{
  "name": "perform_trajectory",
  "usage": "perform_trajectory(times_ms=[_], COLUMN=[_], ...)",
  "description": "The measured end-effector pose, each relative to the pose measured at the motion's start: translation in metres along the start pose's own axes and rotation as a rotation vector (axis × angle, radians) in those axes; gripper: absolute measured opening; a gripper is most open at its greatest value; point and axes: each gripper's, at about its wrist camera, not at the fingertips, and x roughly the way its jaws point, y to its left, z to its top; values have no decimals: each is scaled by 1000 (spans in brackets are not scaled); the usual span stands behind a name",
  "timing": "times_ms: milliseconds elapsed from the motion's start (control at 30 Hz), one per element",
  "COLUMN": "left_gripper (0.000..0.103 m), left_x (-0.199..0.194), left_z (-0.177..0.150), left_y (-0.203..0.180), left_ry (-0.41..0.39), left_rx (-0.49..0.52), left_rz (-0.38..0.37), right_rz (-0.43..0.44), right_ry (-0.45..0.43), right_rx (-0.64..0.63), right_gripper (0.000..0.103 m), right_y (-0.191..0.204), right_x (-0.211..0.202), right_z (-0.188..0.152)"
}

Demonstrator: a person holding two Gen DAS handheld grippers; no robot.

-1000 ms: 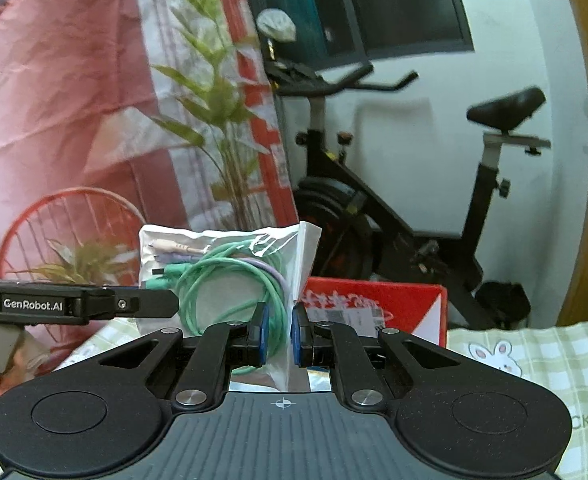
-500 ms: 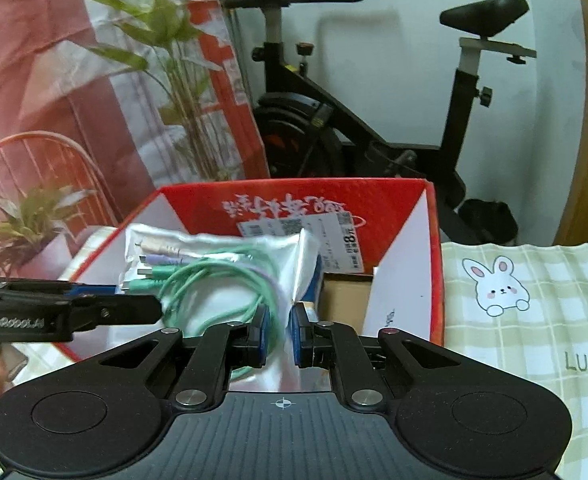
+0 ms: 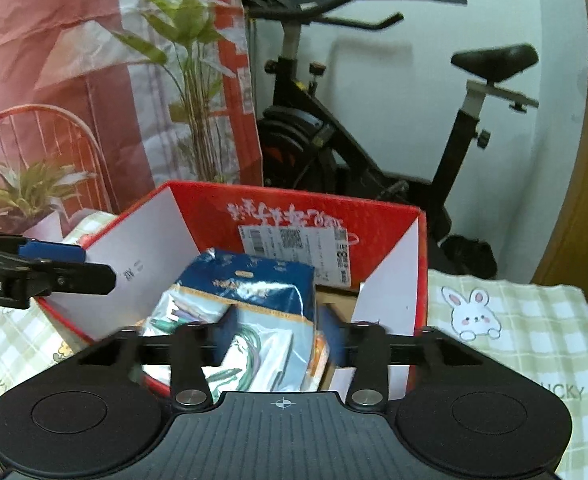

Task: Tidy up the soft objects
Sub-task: 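Open both grippers to drop the cable bag into the box, then move both tools down to the pink knit towel on the table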

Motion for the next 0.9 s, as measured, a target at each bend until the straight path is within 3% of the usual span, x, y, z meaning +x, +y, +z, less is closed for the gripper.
perform_trajectory(times_ms=[33, 100, 233, 567, 767, 900], left_gripper=[84, 101, 103, 103, 103, 103], left_x=[-5, -16, -38, -83, -104, -117], left_z=[-1, -3, -4, -24, -45, -60], left_y=[-2, -2, -4, -15, -21, -22], left_ry=[-9, -24, -52, -101, -104, -95], left_rx=[6, 11, 12, 43, 54, 65], left_rz=[6, 15, 47, 79, 100, 107], right_rz=[-2, -13, -32, -50, -106, -65], right_ry=[-15, -44, -77, -177, -199, -205], right_rx=[0, 3, -2, 5, 28, 49], right_gripper=[70, 81, 101, 103, 103, 103], right_y=[0, 4, 9, 22, 32, 36], right_x=[-5, -16, -36, -84, -105, -120], right_z=[0, -1, -3, -19, -34, -50])
